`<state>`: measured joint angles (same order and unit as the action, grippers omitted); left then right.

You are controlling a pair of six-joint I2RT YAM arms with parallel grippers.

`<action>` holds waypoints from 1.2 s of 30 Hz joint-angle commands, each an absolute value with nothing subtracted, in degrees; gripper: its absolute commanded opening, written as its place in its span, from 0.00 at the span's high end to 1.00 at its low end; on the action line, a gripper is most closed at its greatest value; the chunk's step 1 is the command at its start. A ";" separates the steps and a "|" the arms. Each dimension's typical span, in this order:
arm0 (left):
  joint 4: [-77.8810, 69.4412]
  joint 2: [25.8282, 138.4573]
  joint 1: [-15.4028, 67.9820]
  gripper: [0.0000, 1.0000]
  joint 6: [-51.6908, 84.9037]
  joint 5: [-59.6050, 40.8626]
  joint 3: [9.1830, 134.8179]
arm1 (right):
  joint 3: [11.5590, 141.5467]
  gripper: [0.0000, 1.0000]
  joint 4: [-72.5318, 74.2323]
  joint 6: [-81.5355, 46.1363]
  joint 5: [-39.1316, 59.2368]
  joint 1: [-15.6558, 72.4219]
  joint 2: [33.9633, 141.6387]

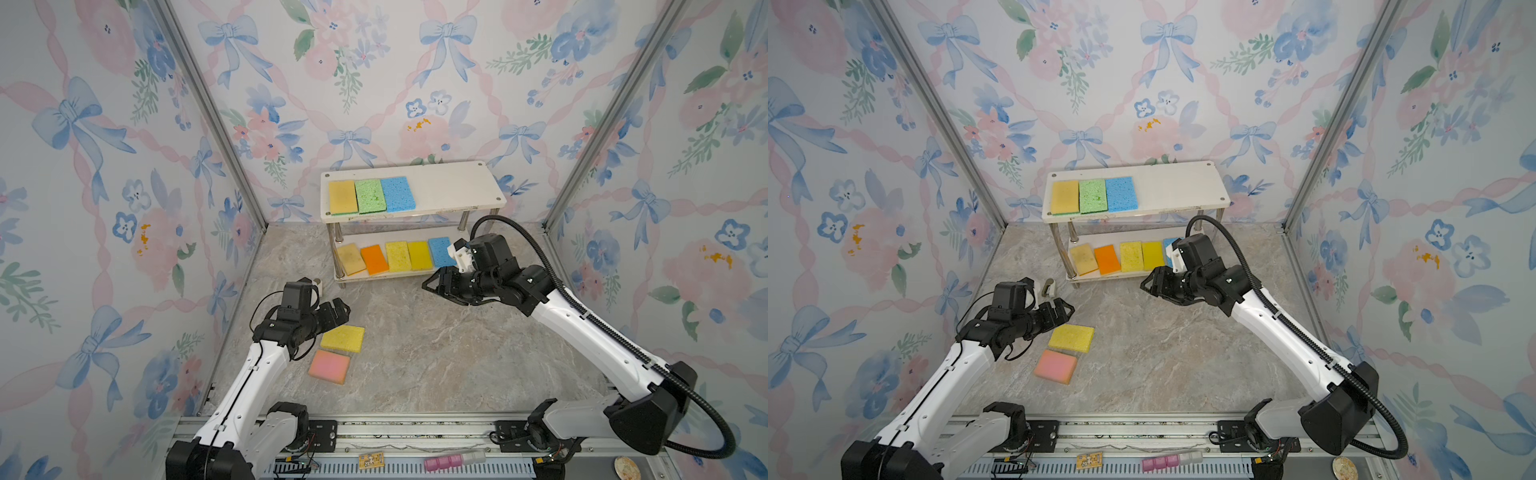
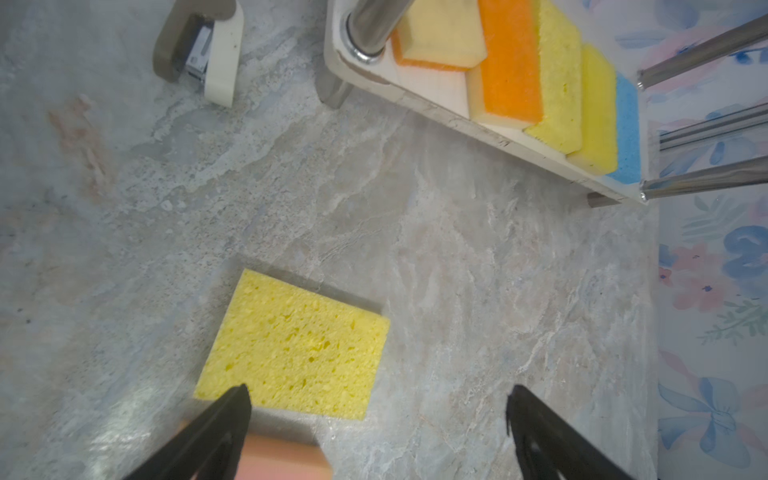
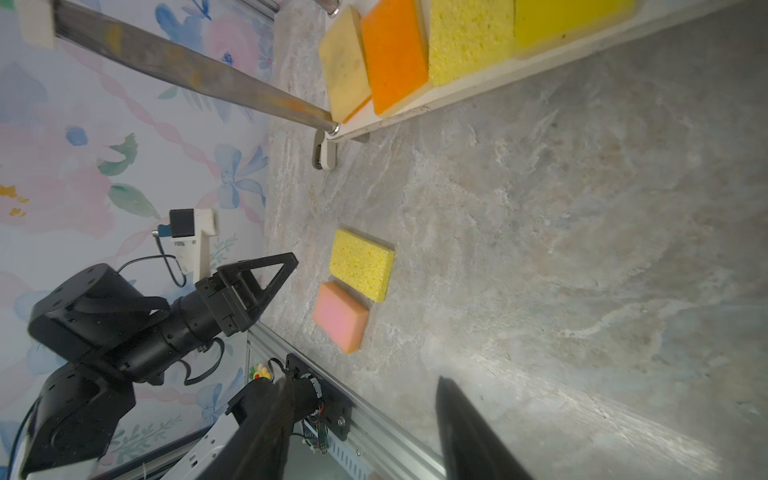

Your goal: Place and organize the cleaning sponges onto the shelf

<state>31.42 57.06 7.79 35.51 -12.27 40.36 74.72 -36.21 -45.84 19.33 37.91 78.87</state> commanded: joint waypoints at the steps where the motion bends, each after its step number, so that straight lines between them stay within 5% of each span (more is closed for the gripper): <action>1: 33.36 59.21 7.67 0.02 33.49 -7.35 39.70 | 72.58 0.37 -32.35 -46.04 18.81 41.88 81.27; 12: 27.81 70.87 6.77 0.02 31.56 -7.10 39.55 | 72.98 0.28 -32.07 -44.83 22.94 48.09 90.05; 27: 18.95 81.95 7.47 0.02 32.74 -11.80 36.35 | 72.32 0.24 -34.32 -43.48 22.06 46.55 88.40; 36: 13.04 92.54 28.64 0.02 43.17 -12.44 46.05 | 71.04 0.23 -37.98 -42.56 20.58 42.89 86.65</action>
<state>13.21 88.84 22.94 36.97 -9.85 45.15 72.01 -34.70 -43.75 22.04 44.47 88.31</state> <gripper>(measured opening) 0.979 0.766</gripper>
